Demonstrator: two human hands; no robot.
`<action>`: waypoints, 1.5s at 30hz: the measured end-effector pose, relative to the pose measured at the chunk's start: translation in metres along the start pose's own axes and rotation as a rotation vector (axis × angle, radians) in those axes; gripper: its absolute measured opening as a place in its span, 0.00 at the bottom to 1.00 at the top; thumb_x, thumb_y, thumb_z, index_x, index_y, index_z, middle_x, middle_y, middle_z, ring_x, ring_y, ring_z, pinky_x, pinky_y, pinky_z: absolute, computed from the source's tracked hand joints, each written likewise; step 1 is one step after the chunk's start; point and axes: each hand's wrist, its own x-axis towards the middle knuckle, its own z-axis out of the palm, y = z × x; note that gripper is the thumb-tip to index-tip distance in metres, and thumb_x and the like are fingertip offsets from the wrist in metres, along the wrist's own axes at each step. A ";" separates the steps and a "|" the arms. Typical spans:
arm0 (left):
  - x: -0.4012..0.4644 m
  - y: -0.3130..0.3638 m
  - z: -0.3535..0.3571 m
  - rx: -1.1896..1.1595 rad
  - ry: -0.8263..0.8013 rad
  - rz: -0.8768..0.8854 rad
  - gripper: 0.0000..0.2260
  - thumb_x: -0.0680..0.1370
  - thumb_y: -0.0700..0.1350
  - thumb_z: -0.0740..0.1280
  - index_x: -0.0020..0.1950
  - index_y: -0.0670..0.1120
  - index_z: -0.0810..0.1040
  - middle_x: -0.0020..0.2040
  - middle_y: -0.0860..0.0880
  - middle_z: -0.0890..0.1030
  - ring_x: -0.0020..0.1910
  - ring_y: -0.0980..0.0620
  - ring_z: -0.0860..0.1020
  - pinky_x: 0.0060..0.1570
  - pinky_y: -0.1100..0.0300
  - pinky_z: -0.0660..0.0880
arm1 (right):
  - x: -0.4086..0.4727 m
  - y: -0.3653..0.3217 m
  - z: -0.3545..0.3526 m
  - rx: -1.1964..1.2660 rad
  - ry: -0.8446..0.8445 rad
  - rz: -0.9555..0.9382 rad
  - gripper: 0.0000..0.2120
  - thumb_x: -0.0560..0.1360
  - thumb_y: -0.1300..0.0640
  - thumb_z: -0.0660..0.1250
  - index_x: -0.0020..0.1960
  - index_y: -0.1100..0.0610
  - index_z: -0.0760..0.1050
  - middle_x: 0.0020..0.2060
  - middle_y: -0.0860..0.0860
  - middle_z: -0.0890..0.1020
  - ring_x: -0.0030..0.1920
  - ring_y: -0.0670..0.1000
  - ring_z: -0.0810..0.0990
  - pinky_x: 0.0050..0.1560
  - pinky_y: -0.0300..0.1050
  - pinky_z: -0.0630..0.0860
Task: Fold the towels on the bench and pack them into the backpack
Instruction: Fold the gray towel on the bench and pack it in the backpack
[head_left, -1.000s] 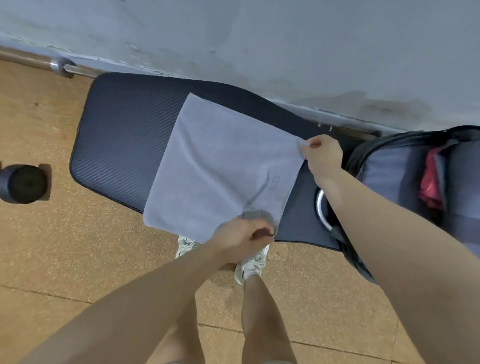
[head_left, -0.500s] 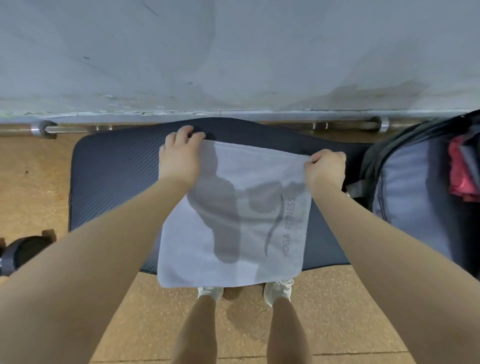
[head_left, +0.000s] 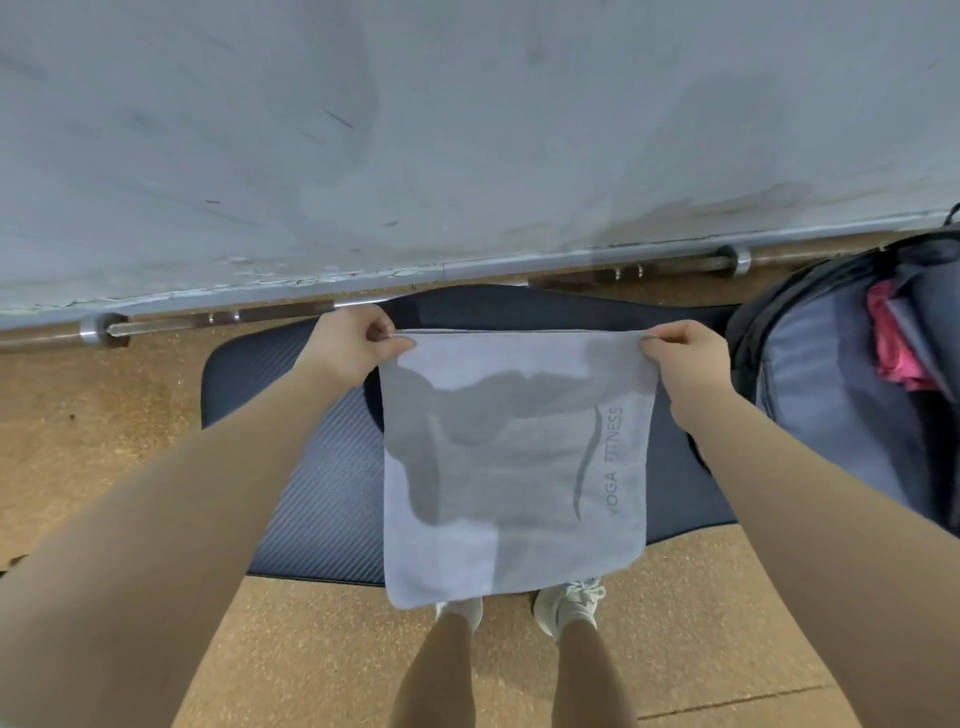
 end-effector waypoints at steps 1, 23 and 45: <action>-0.004 0.000 -0.007 -0.022 0.006 0.006 0.09 0.73 0.47 0.70 0.41 0.43 0.75 0.41 0.48 0.76 0.42 0.52 0.72 0.33 0.75 0.66 | -0.003 -0.003 -0.003 0.004 -0.023 0.003 0.11 0.74 0.64 0.66 0.36 0.52 0.73 0.35 0.49 0.76 0.43 0.53 0.74 0.39 0.42 0.73; -0.075 -0.048 0.112 0.486 -0.018 0.296 0.30 0.74 0.54 0.52 0.72 0.37 0.61 0.72 0.38 0.63 0.70 0.37 0.64 0.68 0.44 0.62 | -0.032 0.059 0.019 -0.625 -0.080 -0.199 0.10 0.76 0.62 0.59 0.57 0.61 0.69 0.58 0.59 0.72 0.49 0.58 0.74 0.47 0.48 0.70; -0.159 -0.058 0.156 -0.402 0.439 -0.600 0.11 0.78 0.50 0.63 0.40 0.44 0.69 0.35 0.50 0.70 0.40 0.49 0.70 0.42 0.55 0.68 | -0.081 0.141 -0.031 -0.060 -0.289 0.018 0.06 0.72 0.62 0.67 0.45 0.59 0.71 0.37 0.50 0.74 0.37 0.49 0.74 0.37 0.41 0.75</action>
